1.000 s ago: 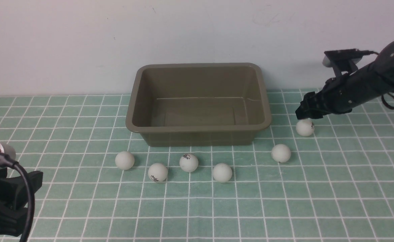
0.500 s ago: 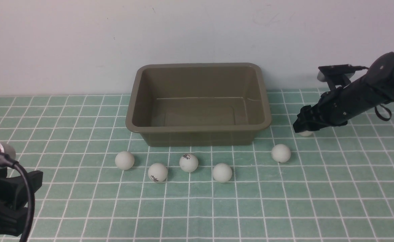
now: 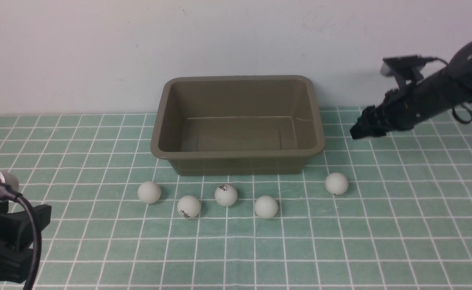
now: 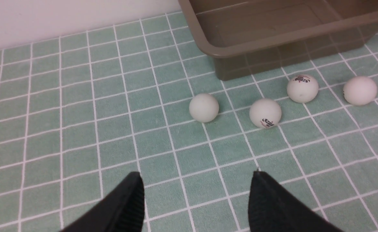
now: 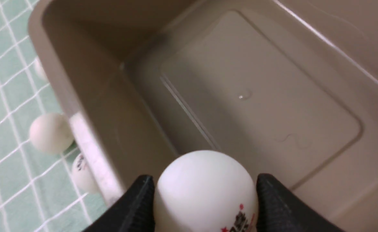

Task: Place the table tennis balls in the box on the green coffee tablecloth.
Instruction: 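Reach for and grasp a ping pong ball on the table, then release the ping pong ball into the bin and lift the gripper away, then reach for and grasp a ping pong ball on the table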

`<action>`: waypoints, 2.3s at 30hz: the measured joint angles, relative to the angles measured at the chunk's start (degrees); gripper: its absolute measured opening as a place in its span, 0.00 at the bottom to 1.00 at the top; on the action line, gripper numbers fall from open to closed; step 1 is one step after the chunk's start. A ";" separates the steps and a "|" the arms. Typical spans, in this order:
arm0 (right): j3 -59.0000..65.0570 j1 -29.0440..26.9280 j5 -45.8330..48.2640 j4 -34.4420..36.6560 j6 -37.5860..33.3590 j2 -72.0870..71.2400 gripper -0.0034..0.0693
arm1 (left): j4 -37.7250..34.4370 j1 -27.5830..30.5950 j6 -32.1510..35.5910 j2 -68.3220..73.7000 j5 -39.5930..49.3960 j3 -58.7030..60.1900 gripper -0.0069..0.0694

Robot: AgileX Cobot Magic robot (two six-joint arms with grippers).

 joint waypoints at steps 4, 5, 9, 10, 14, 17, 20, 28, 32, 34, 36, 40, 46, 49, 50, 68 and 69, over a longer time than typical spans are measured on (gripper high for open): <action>0.00 0.15 -3.56 -0.75 0.35 -0.05 0.65 | 0.00 0.00 0.00 0.00 1.66 0.00 0.61; 0.00 0.09 -4.03 -0.98 0.35 -0.07 0.70 | 0.00 0.00 0.00 0.00 1.85 0.00 0.61; -0.15 -1.01 -4.27 -3.37 0.35 -1.35 0.77 | 0.00 0.00 0.00 0.00 2.53 0.00 0.61; -0.32 -1.39 -4.27 -3.99 0.44 -1.70 0.77 | 0.00 0.00 0.00 0.00 2.73 0.00 0.61; -1.94 -4.60 -4.05 -9.05 2.92 -4.77 0.76 | 0.00 0.00 0.00 0.00 2.83 0.00 0.61; -2.20 -7.35 -3.48 -12.76 5.96 -7.32 0.75 | 0.05 0.00 0.00 0.00 2.77 0.00 0.61; -2.20 -11.24 0.41 -15.39 9.79 -11.34 0.72 | 0.05 0.00 0.00 0.00 2.37 0.00 0.61; -2.20 -12.19 9.63 -15.16 13.80 -17.17 0.67 | 0.05 0.00 0.00 0.00 1.06 0.00 0.61; -2.20 -12.19 10.56 -15.44 16.53 -19.16 0.66 | 0.05 0.00 0.00 0.00 1.06 0.00 0.61; -2.00 -12.19 10.71 -15.74 17.68 -20.00 0.66 | 0.05 0.00 0.00 0.00 1.06 0.00 0.61; -0.82 -12.19 10.71 -16.00 18.49 -21.05 0.66 | 0.05 0.00 0.00 0.00 1.06 0.00 0.61; 3.10 -12.19 10.76 -16.97 19.22 -23.61 0.66 | 0.05 0.00 0.00 0.00 1.06 0.00 0.61; 11.92 -12.19 10.76 -17.34 19.74 -27.85 0.66 | 0.05 0.00 0.00 0.00 1.06 0.00 0.61; 17.27 -12.10 10.58 -16.66 19.74 -29.46 0.66 | 0.05 0.00 0.00 0.00 1.06 0.00 0.61; 18.96 -11.79 10.35 -16.49 19.74 -30.07 0.66 | 0.05 0.00 0.00 0.00 1.06 0.00 0.61; 36.52 1.52 -26.71 -14.95 19.04 -21.22 0.66 | 0.05 0.00 0.00 0.00 1.29 0.00 0.61; 36.13 1.52 -27.96 -14.95 19.43 -19.99 0.66 | 0.05 0.00 0.00 0.00 1.36 0.00 0.61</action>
